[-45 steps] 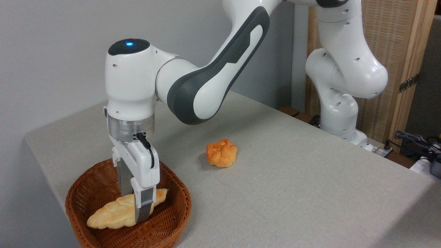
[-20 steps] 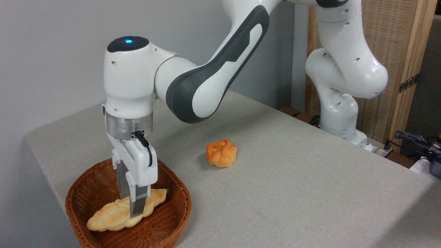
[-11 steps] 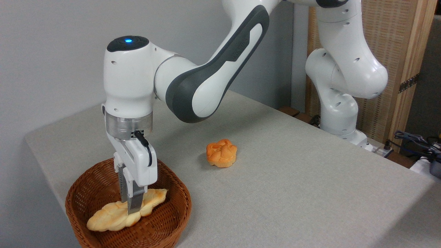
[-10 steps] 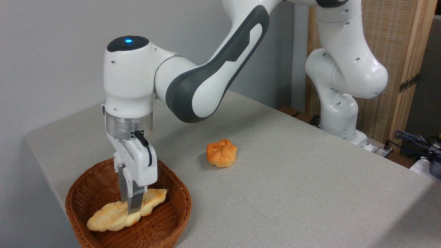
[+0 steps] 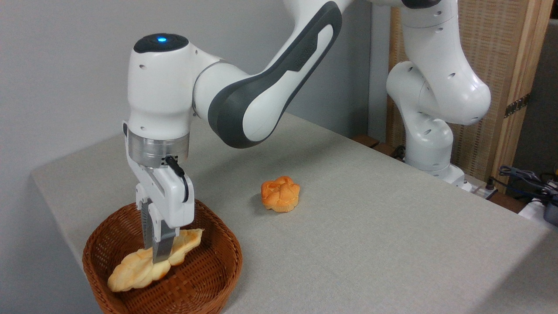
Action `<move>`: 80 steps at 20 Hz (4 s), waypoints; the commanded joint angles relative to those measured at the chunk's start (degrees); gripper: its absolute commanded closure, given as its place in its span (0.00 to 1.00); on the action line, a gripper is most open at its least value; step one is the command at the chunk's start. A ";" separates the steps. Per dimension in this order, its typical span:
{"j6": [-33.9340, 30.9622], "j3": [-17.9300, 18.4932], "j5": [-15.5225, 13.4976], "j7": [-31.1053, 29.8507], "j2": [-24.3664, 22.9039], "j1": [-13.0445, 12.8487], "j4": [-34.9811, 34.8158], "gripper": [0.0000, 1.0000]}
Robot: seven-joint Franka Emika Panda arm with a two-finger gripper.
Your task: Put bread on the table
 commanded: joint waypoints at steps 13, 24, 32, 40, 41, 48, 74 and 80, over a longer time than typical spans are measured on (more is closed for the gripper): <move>-26.52 3.92 -0.70 10.83 -18.24 4.86 -3.58 0.67; -34.97 8.59 -0.43 17.98 -29.07 4.69 -14.14 0.14; -35.68 8.68 -0.52 15.43 -28.98 4.42 -14.14 0.00; -35.50 8.68 -0.61 14.47 -28.98 4.42 -12.83 0.00; -35.33 8.50 -0.43 13.33 -28.98 4.25 -11.86 0.00; -35.06 6.93 0.18 7.79 -25.38 1.36 -4.92 0.00; -42.36 2.26 6.42 -12.34 -15.89 1.26 10.21 0.00; -42.36 -1.16 6.60 -12.70 -15.27 1.26 9.94 0.00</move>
